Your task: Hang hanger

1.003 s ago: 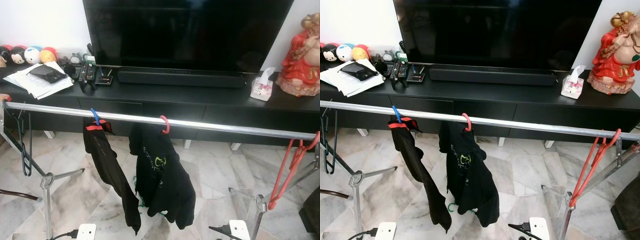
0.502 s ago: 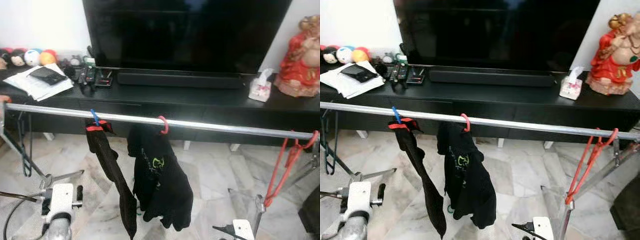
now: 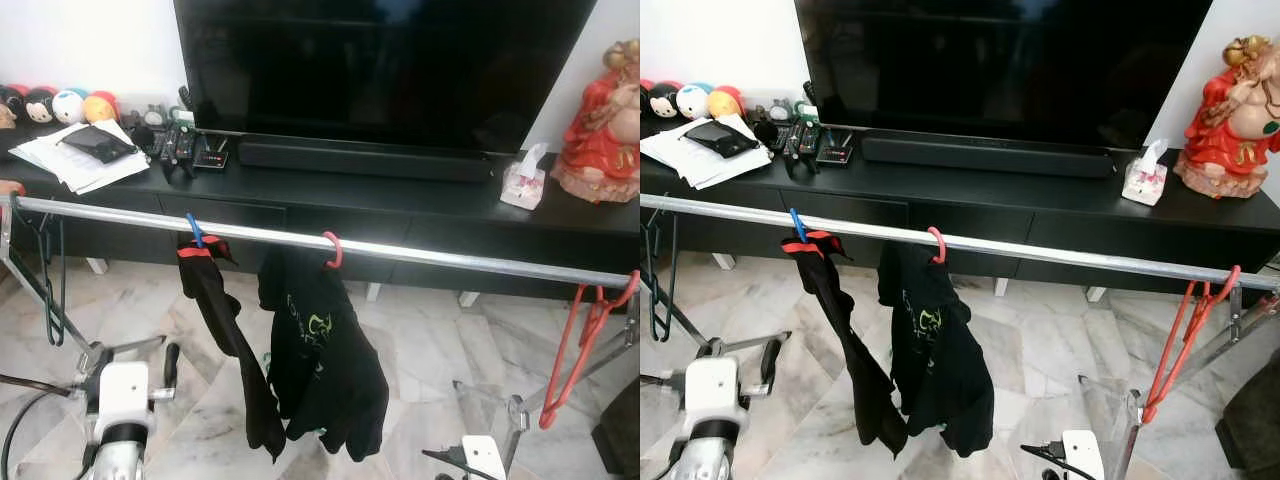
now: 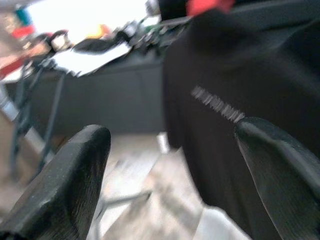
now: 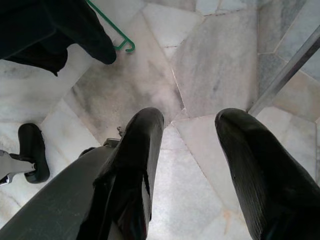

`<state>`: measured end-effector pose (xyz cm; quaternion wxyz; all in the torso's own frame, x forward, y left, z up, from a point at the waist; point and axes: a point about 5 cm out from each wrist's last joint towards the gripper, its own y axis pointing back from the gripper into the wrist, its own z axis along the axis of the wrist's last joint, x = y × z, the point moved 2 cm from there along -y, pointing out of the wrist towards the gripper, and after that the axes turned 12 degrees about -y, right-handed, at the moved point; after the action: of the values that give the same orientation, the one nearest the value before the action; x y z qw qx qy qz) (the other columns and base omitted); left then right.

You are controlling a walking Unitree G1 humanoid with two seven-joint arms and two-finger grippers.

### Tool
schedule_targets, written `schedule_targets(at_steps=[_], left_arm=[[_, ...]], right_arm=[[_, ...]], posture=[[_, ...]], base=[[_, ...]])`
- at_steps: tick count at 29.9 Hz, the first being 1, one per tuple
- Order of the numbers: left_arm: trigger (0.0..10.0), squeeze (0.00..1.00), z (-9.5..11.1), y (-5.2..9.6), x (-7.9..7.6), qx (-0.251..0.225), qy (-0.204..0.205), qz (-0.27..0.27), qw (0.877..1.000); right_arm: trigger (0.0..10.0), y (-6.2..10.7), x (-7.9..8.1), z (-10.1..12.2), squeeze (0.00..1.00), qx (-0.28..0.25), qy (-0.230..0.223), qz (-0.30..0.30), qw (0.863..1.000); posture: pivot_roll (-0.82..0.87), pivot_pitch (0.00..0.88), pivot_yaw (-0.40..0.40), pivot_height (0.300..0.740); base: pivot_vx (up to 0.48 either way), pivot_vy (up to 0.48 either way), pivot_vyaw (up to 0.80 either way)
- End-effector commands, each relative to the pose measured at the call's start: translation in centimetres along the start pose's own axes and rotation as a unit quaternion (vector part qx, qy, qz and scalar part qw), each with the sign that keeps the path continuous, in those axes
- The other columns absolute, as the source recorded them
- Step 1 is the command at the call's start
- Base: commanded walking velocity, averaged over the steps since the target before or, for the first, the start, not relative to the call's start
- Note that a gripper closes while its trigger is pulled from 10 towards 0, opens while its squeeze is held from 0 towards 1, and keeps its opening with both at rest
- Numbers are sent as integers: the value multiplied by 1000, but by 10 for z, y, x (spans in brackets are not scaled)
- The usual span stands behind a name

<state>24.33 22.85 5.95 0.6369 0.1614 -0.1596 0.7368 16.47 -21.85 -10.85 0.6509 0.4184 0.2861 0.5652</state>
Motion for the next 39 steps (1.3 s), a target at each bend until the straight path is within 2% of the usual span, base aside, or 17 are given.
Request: schedule_targets(at_steps=[1, 3, 4, 5, 9, 13, 17, 21, 23, 26, 31, 34, 39], left_arm=[[10000, 0, 11, -7, -8, -5, 3, -35, 999], [10000, 0, 15, -11, -10, -7, 7, -47, 999], [10000, 0, 26, -24, -13, -9, 18, -63, 998], [10000, 0, 30, -29, -15, -10, 27, -67, 997], [10000, 0, 44, -44, -22, -9, 55, -83, 995], [10000, 0, 59, -64, -37, -15, 60, -115, 991], [10000, 0, 68, -85, -50, 10, 40, -130, 991], [10000, 0, 67, -101, -58, 56, 8, -117, 992], [10000, 0, 68, -110, -59, 80, 4, -92, 993], [10000, 0, 66, -116, -56, 121, 10, -61, 991], [10000, 0, 58, -115, -59, 154, 5, -54, 987], [10000, 0, 50, -117, -51, 182, 12, -14, 983], [10000, 0, 56, -120, -40, 170, 22, 9, 985]], right_arm=[[10000, 0, -4, 2, 0, 0, 4, -5, 1000], [10000, 0, -4, 3, 0, -1, 4, -5, 1000], [10000, 1, -5, 4, 0, -3, 3, -6, 1000], [10000, 1, -6, 4, 0, -4, 2, -7, 1000], [10000, 1, -5, 4, 0, -4, -1, -8, 1000], [10000, 0, -3, 4, 0, -4, -1, -7, 1000], [10000, 0, -2, 5, 0, -6, -2, -6, 1000], [10000, 0, -2, 5, 0, -8, -6, -7, 1000], [10000, 0, -2, 5, 0, -9, -6, -8, 1000], [10000, 0, -2, 5, 0, -9, -7, -9, 1000], [10000, 0, -3, 5, 0, -9, -8, -11, 1000], [10000, 0, -3, 4, 0, -7, -6, -10, 1000], [10000, 0, -3, 5, 0, -6, -3, -9, 1000]], posture=[[-3, 0, -93, 740], [-3, 0, -93, 740], [-14, 0, -86, 740], [-14, 0, -86, 740], [-19, 0, -83, 740], [-26, 0, -85, 740], [-42, 0, -78, 740], [-49, 0, -78, 740], [-57, 0, -80, 740], [-67, 0, -75, 740], [-60, 0, -85, 740], [-64, 0, -88, 740], [-59, 0, -91, 740]], base=[[0, 0, 0], [0, 0, 0], [0, 0, 0], [0, 0, 0], [0, 0, 0], [0, 0, 0], [0, 0, 0], [0, 0, 0], [0, 0, 0], [0, 0, 0], [0, 0, 0], [0, 0, 0], [0, 0, 0]])
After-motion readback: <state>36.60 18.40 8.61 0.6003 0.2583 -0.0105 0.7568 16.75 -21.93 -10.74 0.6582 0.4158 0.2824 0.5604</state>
